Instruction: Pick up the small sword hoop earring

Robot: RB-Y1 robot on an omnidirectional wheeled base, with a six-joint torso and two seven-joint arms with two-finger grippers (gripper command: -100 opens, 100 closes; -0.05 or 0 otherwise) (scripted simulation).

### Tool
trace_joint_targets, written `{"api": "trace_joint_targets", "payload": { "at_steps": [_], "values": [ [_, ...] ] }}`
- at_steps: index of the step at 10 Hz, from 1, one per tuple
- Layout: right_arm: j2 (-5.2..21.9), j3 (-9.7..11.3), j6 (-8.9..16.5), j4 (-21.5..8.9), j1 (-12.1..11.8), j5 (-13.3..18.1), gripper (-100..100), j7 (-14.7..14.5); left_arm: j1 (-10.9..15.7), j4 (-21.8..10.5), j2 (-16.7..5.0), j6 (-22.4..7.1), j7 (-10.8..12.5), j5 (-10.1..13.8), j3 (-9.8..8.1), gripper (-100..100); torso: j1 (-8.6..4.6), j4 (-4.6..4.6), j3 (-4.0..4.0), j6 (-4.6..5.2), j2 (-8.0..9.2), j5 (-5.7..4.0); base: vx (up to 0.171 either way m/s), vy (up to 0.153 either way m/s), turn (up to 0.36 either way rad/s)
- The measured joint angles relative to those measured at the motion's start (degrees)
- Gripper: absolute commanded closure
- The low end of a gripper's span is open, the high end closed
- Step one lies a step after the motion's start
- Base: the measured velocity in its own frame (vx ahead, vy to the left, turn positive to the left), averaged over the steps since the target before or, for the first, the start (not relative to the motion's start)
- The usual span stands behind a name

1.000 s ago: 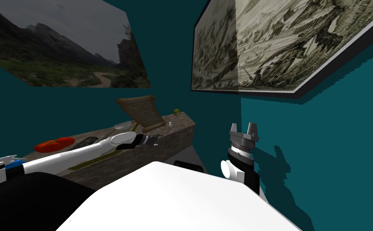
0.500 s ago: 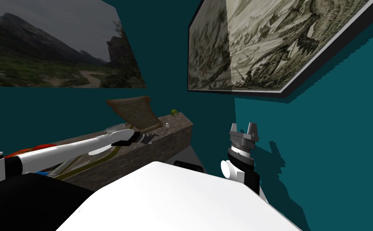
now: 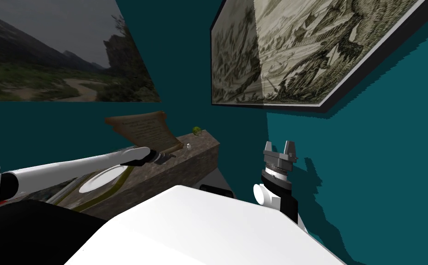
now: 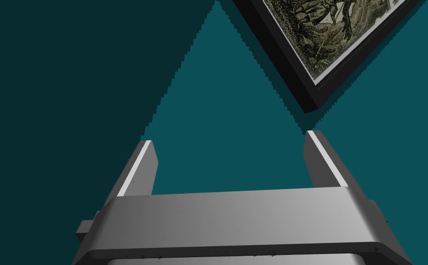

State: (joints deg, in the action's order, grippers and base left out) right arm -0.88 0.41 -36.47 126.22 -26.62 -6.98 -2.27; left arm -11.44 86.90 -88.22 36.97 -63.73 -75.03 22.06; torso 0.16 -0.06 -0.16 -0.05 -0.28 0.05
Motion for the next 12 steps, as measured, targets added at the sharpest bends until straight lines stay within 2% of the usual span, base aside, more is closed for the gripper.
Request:
{"api": "trace_joint_targets", "payload": {
  "at_steps": [2, 3, 4, 5, 6, 8, 9, 12],
  "values": [
    [0.0, 0.0, 0.0, 0.0, 0.0, 0.0, 0, 0.0, 0.2, -1.5, -1.8, 0.6, -2.1, -1.9, 1.27, -100, 0.05, -0.01, -0.03, -0.02, -0.05, 0.02, 0.114, 0.065, -0.093],
    [0.0, 0.0, 0.0, 0.0, 0.0, 0.0, 0, 0.0, -1.5, -1.1, -3.8, -0.1, -3.0, -2.1, 1.46, -100, 0.10, -0.02, -0.07, -0.02, -0.14, 0.01, 0.099, 0.077, -0.065],
    [0.0, 0.0, 0.0, 0.0, 0.0, 0.0, 0, 0.0, -1.3, -1.5, -4.0, -0.4, -3.5, -3.2, 2.22, -100, 0.11, -0.02, -0.05, -0.02, -0.08, 0.04, 0.033, 0.032, -0.014],
    [0.0, 0.0, 0.0, 0.0, 0.0, 0.0, 0, 0.0, -1.2, -1.6, -4.0, -0.4, -3.6, -3.4, 2.33, 0, -0.02, 0.02, 0.06, -0.03, 0.11, 0.01, 0.008, 0.007, 0.000],
    [0.0, 0.0, 0.0, 0.0, 0.0, 0.0, 0, 0.0, -1.2, -1.6, -4.0, -0.4, -3.6, -3.4, 2.31, -100, -0.13, 0.05, 0.13, -0.03, 0.23, -0.02, 0.027, 0.005, -0.067],
    [0.0, 0.0, 0.0, 0.0, 0.0, 0.0, 0, 0.0, -1.6, -3.0, -1.6, -1.8, -4.0, -4.6, 3.35, -100, -0.03, 0.02, 0.04, 0.04, 0.08, 0.07, 0.038, -0.002, -0.045],
    [0.0, 0.0, 0.0, 0.0, 0.0, 0.0, 0, 0.0, -1.6, -3.1, -1.5, -1.8, -4.2, -4.6, 3.42, 100, 0.07, 0.01, 0.02, 0.07, 0.04, 0.09, 0.000, 0.000, 0.000],
    [0.0, 0.1, 0.0, 0.0, 0.0, 0.0, 0, 0.0, -1.7, -3.2, -1.6, -1.7, -4.0, -4.7, 3.53, 100, 0.11, 0.14, 0.10, 0.15, 0.09, 0.22, -0.001, 0.001, 0.004]
  ]
}}
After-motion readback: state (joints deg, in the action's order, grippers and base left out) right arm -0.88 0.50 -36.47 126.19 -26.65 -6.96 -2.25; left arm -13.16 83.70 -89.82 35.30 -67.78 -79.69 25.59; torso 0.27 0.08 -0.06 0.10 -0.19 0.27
